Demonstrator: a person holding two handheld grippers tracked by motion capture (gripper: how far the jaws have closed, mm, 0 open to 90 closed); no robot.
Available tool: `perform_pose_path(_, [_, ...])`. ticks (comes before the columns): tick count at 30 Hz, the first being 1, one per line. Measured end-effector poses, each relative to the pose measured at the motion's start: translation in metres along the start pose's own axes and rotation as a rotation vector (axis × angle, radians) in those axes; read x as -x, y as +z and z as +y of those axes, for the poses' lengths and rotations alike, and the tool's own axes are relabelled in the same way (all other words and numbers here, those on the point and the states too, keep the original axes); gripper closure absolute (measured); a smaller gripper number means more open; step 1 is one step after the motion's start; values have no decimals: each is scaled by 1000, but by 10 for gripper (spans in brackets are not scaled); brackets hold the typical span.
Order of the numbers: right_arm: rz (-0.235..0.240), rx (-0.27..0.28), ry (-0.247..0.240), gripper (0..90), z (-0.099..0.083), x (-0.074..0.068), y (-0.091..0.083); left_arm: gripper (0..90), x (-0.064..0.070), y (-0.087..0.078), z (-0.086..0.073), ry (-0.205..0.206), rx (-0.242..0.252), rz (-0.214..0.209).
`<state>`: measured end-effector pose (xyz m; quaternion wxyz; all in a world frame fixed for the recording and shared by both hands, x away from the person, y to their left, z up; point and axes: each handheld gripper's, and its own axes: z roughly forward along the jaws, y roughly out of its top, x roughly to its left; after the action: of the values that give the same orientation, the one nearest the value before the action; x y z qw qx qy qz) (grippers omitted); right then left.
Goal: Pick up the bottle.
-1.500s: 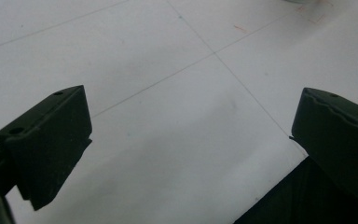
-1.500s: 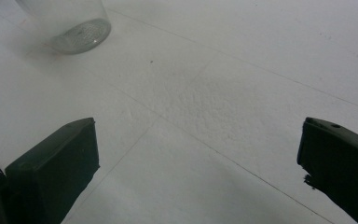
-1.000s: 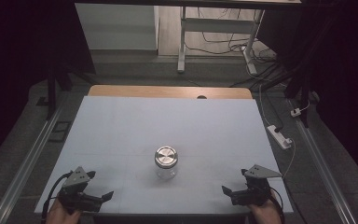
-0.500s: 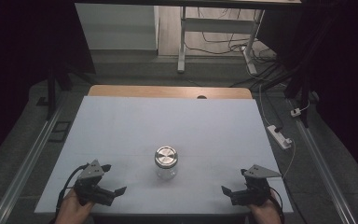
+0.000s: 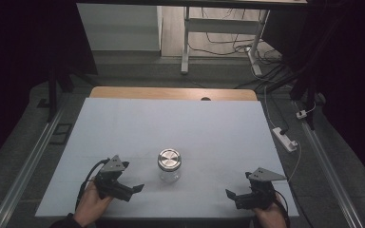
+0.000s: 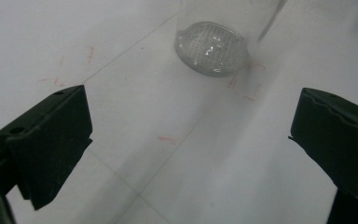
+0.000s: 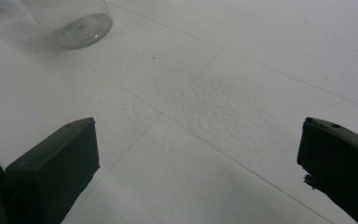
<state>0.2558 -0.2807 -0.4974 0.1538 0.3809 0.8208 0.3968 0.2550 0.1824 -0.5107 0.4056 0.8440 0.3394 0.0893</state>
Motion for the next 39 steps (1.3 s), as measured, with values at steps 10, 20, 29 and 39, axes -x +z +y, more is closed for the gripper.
perform_pose_path(10, [2,-1,2,0,0,0,0,0,2,26,25,30,-7,-38])
perform_pose_path(20, [3,-2,0,0,0,0,0,0,4,56,46,96,21,-81])
perform_pose_path(29, [7,-5,-6,0,0,0,0,0,6,82,55,153,3,-98])
perform_pose_path(39, [7,-9,-14,0,0,-1,1,49,7,93,60,194,4,-123])
